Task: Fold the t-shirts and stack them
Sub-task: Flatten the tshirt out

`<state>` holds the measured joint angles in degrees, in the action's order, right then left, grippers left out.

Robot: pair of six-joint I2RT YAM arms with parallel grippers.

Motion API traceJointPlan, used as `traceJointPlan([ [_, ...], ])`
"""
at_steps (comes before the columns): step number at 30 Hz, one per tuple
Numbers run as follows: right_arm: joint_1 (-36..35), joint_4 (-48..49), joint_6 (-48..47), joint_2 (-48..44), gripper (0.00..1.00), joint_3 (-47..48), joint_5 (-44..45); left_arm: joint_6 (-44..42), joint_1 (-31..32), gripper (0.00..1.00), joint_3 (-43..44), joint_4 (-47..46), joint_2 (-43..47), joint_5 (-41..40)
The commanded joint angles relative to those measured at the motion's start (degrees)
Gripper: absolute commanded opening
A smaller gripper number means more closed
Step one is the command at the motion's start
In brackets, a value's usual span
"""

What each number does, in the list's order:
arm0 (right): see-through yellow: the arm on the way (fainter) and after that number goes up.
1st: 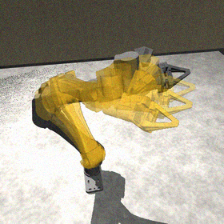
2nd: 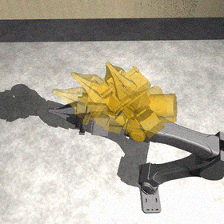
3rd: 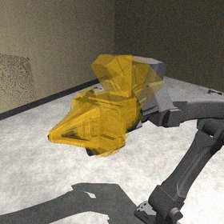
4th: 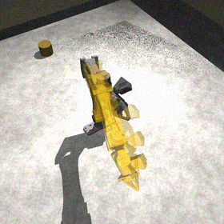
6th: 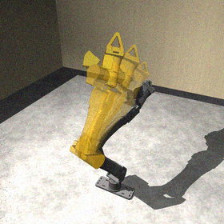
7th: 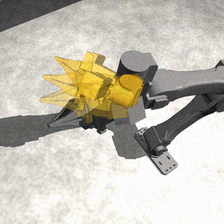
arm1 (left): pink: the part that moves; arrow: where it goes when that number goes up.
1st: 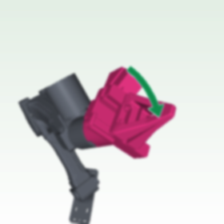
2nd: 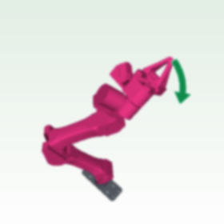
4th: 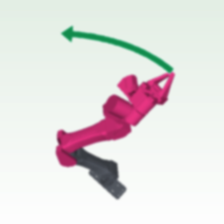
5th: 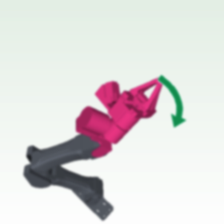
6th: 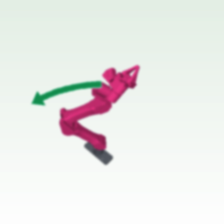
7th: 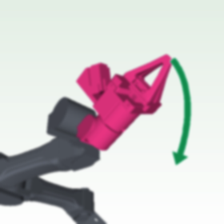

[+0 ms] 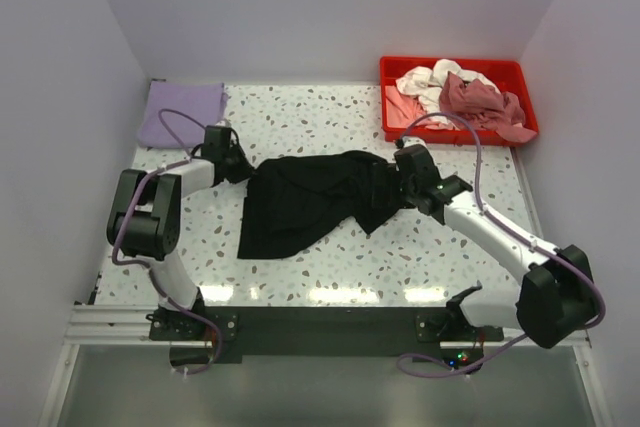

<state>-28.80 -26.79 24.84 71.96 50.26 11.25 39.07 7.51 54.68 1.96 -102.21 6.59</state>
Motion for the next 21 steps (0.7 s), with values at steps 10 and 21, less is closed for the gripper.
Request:
traceJointPlan([
  [10,0.06,8.94,0.2,14.5,0.82,2.83,-18.02,-3.03,-0.3,0.0,-4.13,-6.79,13.69,-0.7],
  [21,-0.03,9.04,-2.43,6.98,0.0,7.04,-10.46,-3.12,-0.3,0.0,-5.37,-3.81,25.74,-0.53],
])
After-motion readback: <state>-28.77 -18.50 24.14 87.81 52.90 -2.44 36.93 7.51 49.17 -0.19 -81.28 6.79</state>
